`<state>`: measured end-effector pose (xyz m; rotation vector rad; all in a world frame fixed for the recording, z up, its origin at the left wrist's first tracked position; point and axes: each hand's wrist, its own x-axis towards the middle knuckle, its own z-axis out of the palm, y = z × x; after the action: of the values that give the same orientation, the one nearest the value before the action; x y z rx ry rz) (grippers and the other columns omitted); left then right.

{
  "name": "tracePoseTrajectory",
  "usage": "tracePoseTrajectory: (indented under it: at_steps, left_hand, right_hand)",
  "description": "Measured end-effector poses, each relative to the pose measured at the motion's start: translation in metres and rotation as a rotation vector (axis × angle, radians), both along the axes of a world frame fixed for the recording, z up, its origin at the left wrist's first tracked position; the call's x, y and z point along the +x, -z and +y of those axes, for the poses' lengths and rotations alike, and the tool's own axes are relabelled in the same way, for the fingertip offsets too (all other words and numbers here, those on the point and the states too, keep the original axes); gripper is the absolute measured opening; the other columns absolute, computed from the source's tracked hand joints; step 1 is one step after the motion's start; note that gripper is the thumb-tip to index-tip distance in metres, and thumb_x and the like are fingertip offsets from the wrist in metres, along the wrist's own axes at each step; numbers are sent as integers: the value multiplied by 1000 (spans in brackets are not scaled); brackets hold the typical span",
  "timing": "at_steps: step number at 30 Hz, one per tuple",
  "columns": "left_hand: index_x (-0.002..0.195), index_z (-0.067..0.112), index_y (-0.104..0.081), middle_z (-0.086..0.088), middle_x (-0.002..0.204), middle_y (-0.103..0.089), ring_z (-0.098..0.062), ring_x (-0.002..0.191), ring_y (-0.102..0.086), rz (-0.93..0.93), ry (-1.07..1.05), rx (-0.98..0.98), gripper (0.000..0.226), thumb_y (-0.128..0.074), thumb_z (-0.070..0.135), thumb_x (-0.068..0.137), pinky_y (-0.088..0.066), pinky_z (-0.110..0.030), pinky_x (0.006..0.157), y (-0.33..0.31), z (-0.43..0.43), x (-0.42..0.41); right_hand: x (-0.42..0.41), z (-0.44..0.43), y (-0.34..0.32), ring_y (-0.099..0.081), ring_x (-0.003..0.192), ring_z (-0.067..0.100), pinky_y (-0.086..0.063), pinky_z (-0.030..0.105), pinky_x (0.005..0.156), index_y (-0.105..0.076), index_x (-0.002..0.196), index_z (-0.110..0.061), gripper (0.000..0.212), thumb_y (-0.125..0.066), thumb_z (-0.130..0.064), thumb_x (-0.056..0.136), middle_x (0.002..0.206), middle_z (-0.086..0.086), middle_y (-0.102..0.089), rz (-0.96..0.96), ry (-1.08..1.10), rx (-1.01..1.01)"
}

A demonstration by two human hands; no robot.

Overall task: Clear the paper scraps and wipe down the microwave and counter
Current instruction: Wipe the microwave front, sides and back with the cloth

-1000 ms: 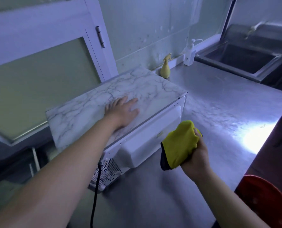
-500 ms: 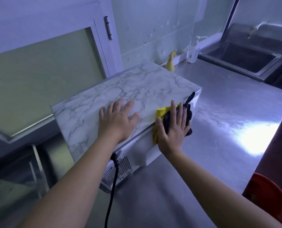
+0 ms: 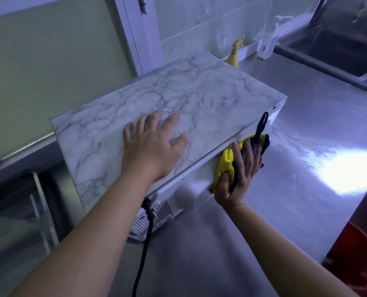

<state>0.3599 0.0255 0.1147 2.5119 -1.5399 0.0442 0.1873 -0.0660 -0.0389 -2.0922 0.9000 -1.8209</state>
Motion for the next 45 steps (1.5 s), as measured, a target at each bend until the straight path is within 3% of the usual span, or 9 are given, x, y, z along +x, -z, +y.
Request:
tracePoseTrajectory:
  at_steps: [9, 17, 26, 28, 30, 36, 39, 41, 45]
  left_hand:
    - [146, 51, -27, 7, 162, -23, -18, 147, -18, -5, -47, 17, 58, -27, 68, 90, -10, -49, 119, -3, -1, -2]
    - [145, 49, -33, 8, 160, -27, -17, 146, -22, -7, -68, 15, 57, -32, 66, 91, -13, -47, 116, -7, -2, -5]
    - [145, 49, -35, 9, 160, -28, -16, 145, -24, 15, -73, 19, 56, -33, 66, 91, -14, -45, 116, -11, 0, -7]
    - [145, 49, -35, 10, 160, -28, -16, 146, -24, 23, -68, 19, 58, -32, 67, 90, -14, -45, 116, -11, 1, -7]
    - [144, 49, -35, 10, 160, -29, -16, 145, -24, 25, -68, 12, 60, -30, 69, 88, -13, -44, 116, -11, 0, -6]
    - [146, 48, -34, 10, 160, -28, -17, 145, -24, 27, -58, 4, 60, -30, 69, 89, -13, -44, 116, -8, 0, -3]
    - [146, 47, -33, 8, 160, -27, -17, 146, -22, 36, -54, 4, 61, -30, 69, 89, -12, -43, 115, -8, 0, -2]
    - [146, 46, -34, 8, 160, -27, -17, 146, -22, 37, -56, -3, 62, -31, 69, 89, -13, -44, 115, -8, -2, -1]
    - [146, 44, -34, 8, 159, -30, -17, 144, -23, 4, -53, -32, 63, -32, 69, 87, -15, -44, 114, -5, -4, -2]
  right_hand:
    - [9, 12, 16, -14, 152, 37, -18, 59, 120, -41, 149, -12, 58, -36, -43, 100, 161, 13, -22, -205, 0, 275]
    - [23, 42, -10, -48, 135, 20, -32, 34, 114, -46, 146, -32, 54, -48, -49, 95, 147, -3, -52, -988, -27, 1427]
    - [-15, 77, -38, -57, 76, 16, -51, 29, 67, -64, 72, -28, 28, -49, -42, 91, 75, -6, -64, -1055, -281, 2010]
    - [-43, 81, -38, -65, 94, 27, -51, 42, 74, -75, 91, -18, 37, -53, -47, 84, 94, 5, -74, -1030, -391, 2159]
    - [-66, 76, -44, -66, 103, 30, -51, 48, 81, -71, 101, -17, 42, -48, -49, 85, 108, 12, -71, -1048, -458, 2122]
    - [-65, 32, -120, -44, 53, 10, -33, 25, 52, -50, 61, -28, 39, -43, -44, 96, 59, -10, -46, -869, -415, 1214]
    - [-25, 29, -145, -61, 103, 5, -47, 27, 92, -67, 107, -42, 32, -42, -55, 92, 106, -15, -67, -525, -366, 1061]
    - [3, 41, -139, -26, 146, 8, -16, 38, 121, -42, 146, -46, 61, -34, -63, 89, 158, -12, -36, -156, -201, 996]
    - [43, 89, -115, -3, 153, 14, 0, 52, 117, -16, 158, -36, 72, -25, -62, 91, 168, -2, -5, 100, 66, 756]
